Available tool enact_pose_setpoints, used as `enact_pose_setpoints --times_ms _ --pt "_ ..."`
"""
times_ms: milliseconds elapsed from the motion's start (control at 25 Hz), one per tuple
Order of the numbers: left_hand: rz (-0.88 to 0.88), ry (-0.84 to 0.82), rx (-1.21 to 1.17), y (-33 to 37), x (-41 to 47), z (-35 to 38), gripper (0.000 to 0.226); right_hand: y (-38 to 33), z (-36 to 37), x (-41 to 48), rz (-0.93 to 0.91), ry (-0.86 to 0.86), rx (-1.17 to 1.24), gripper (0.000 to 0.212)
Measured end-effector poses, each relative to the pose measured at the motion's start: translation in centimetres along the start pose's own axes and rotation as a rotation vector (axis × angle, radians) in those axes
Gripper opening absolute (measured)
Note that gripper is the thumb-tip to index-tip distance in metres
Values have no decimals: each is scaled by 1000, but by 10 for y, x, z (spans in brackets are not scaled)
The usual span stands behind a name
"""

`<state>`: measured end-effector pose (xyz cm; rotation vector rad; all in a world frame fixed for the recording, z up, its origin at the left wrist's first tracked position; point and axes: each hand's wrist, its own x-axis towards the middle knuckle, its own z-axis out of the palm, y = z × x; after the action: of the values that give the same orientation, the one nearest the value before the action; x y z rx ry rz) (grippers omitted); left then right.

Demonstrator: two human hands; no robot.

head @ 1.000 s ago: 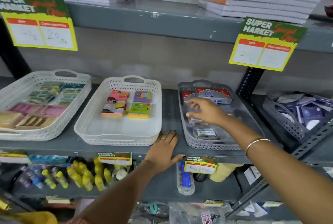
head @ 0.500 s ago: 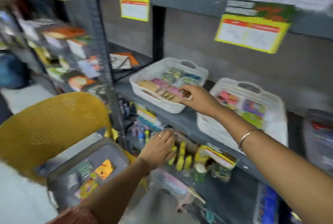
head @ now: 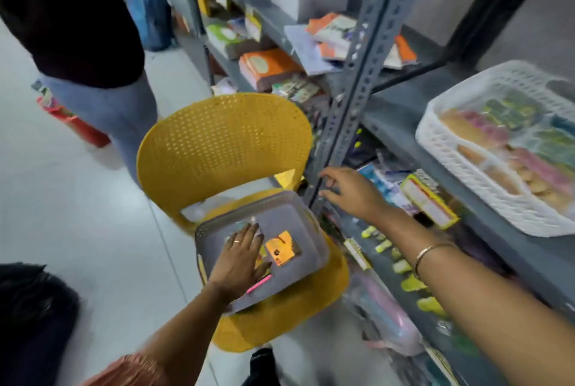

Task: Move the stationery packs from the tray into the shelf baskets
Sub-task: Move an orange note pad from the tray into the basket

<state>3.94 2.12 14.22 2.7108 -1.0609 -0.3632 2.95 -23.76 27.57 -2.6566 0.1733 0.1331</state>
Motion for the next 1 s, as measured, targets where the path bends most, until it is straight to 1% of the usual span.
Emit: enact_pose_setpoints --times_ms 120,160,280,360,440,480,520,600,680,760,840,960,1000 --pt "-62 -43 0 -26 -13 43 85 11 74 34 -28 -151 -34 36" --pt "-89 -67 4 -32 -16 59 86 16 103 45 -30 -199 -43 38" --pt "-156 -171 12 -44 -24 103 72 35 182 62 -1 -317 -53 42" --pt "-165 -210 30 -48 -29 127 71 47 227 63 106 -325 -86 45" --pt "-171 -241 32 -52 -31 143 74 57 265 62 250 -330 -102 57" --pt "-173 -240 23 -52 -30 149 74 62 280 62 292 -345 -114 64" --pt "-175 -235 23 -53 -30 154 75 67 292 60 290 -359 -146 71" --pt "-180 -219 36 -53 -29 162 74 77 308 60 187 -391 -232 81" --pt "-176 -216 33 -55 -30 169 75 85 317 61 49 -435 -294 84" --pt "-169 -223 18 -57 -31 172 77 91 318 61 -38 -438 -354 87" --pt "-180 -222 15 -57 -31 174 79 92 316 61 -47 -409 -412 87" --pt "-173 -210 37 -56 -32 177 76 87 314 58 46 -370 -436 80" --pt "-168 -205 50 -57 -32 178 75 85 312 58 46 -363 -448 79"
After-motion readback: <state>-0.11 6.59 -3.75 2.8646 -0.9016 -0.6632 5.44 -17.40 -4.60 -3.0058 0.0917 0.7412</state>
